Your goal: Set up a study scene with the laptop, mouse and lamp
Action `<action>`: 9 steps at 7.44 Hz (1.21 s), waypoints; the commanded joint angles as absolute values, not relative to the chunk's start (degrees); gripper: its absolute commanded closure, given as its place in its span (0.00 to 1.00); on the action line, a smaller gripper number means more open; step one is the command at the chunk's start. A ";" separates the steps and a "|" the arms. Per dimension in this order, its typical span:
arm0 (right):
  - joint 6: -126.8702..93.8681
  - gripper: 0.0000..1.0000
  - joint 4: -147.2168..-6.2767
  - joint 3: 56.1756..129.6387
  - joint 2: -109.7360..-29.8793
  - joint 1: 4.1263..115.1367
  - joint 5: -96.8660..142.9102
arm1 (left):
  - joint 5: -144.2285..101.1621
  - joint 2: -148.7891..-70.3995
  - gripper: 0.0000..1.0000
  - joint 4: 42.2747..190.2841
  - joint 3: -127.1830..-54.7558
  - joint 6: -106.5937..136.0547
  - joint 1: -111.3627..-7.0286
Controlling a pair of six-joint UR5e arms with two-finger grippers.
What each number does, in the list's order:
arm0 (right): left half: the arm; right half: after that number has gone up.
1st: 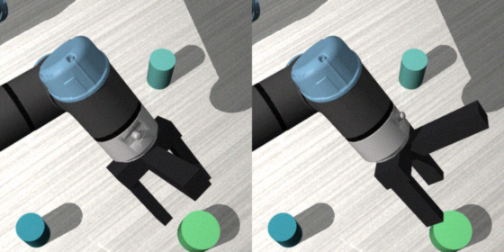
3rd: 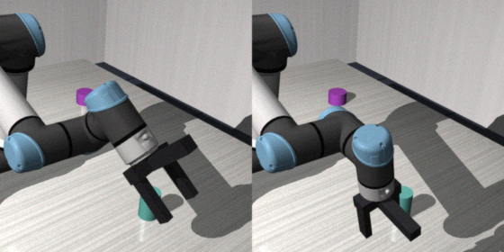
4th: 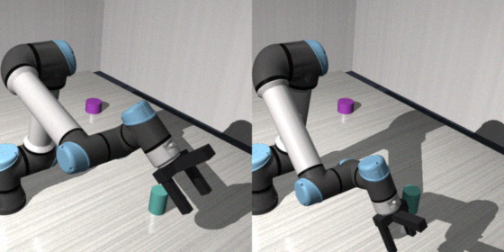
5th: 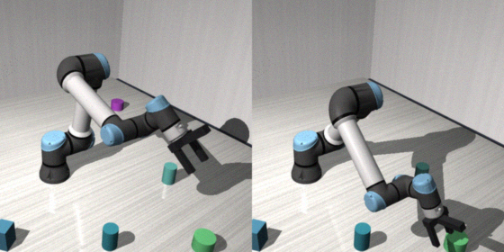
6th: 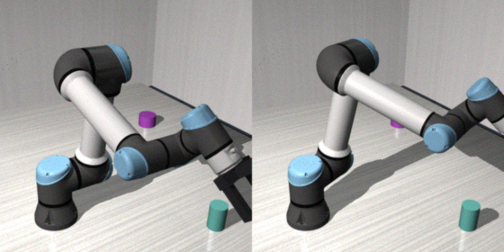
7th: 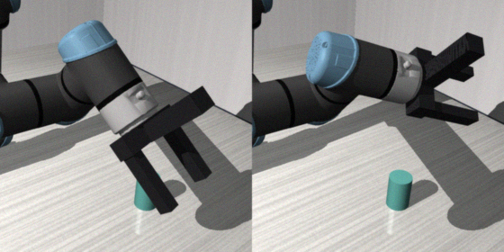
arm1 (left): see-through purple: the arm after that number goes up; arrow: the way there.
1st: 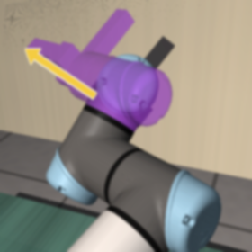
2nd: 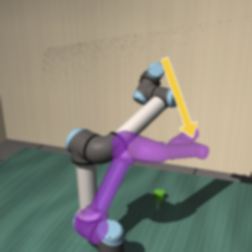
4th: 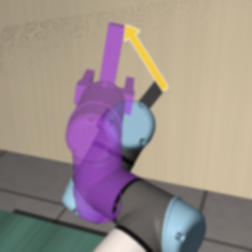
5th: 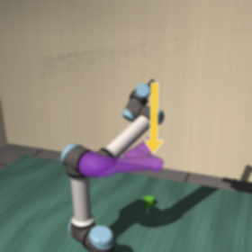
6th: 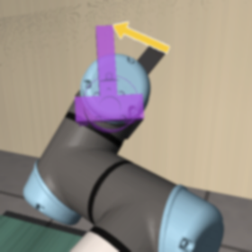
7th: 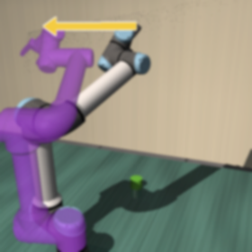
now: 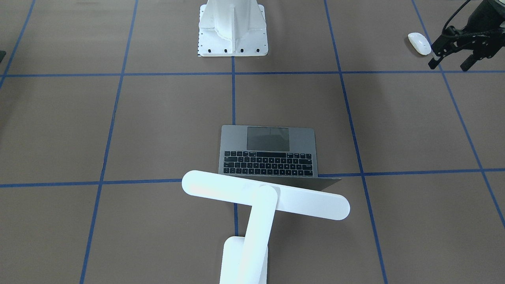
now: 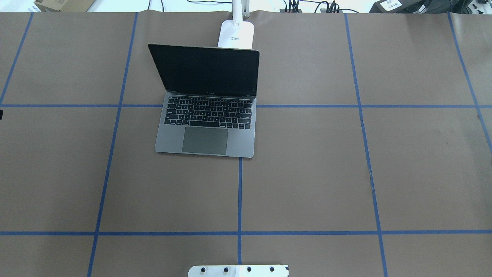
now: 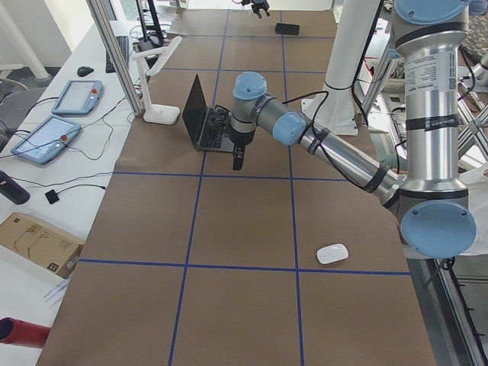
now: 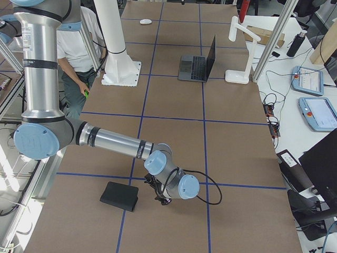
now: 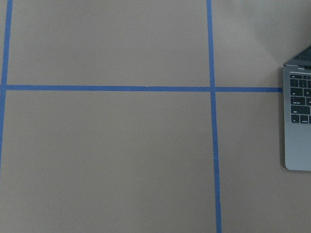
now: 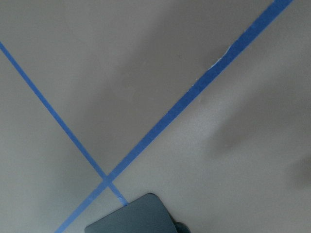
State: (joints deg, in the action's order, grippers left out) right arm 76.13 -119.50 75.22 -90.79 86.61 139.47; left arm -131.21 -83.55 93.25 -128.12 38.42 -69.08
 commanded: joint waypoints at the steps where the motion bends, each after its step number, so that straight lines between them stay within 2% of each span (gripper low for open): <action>1: 79.18 0.04 -120.41 70.42 -90.88 86.66 139.57 | -131.13 -83.67 0.00 93.25 -128.67 38.58 -69.17; 4: 85.40 0.04 -128.54 70.49 -91.85 86.57 139.83 | -131.13 -84.29 0.00 93.34 -129.46 43.84 -69.08; 9: 86.31 0.04 -127.89 70.31 -91.93 83.59 141.94 | -131.22 -84.46 0.00 93.34 -129.20 43.95 -68.99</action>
